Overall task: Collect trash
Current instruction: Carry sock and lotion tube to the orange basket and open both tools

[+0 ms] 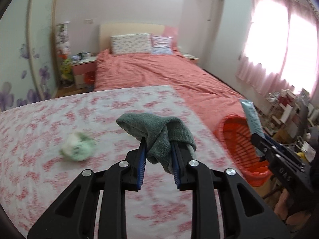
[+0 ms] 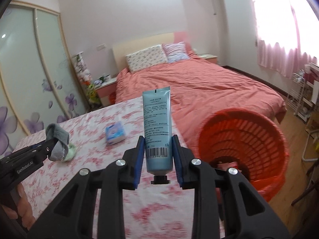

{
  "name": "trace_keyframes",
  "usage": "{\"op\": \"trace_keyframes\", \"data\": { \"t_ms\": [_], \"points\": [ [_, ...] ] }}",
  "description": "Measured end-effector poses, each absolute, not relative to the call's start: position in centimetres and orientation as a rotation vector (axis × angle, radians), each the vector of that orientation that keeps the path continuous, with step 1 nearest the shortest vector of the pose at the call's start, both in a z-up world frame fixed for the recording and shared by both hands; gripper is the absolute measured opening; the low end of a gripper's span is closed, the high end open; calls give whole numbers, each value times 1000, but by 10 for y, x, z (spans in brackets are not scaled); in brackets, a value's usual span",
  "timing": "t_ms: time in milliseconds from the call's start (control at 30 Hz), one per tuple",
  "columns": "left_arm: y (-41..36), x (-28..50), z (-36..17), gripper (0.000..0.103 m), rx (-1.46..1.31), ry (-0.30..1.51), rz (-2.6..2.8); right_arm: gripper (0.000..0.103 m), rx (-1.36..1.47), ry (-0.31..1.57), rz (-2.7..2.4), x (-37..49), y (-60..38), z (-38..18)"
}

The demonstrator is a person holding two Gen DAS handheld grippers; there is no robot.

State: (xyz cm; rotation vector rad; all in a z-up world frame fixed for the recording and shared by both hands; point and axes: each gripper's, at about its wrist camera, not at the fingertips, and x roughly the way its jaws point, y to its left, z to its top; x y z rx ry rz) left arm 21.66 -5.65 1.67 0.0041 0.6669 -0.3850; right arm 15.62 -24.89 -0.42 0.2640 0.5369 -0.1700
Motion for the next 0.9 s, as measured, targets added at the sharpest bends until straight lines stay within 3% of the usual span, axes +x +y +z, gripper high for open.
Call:
{"op": "trace_keyframes", "data": {
  "t_ms": [433,900],
  "points": [
    [-182,219,3,24,112,666,-628,28,341,506,-321,135,-340,-11],
    [-269,232,-35,24,179,749,-766,28,428,536,-394,145,-422,-40]
  ]
}}
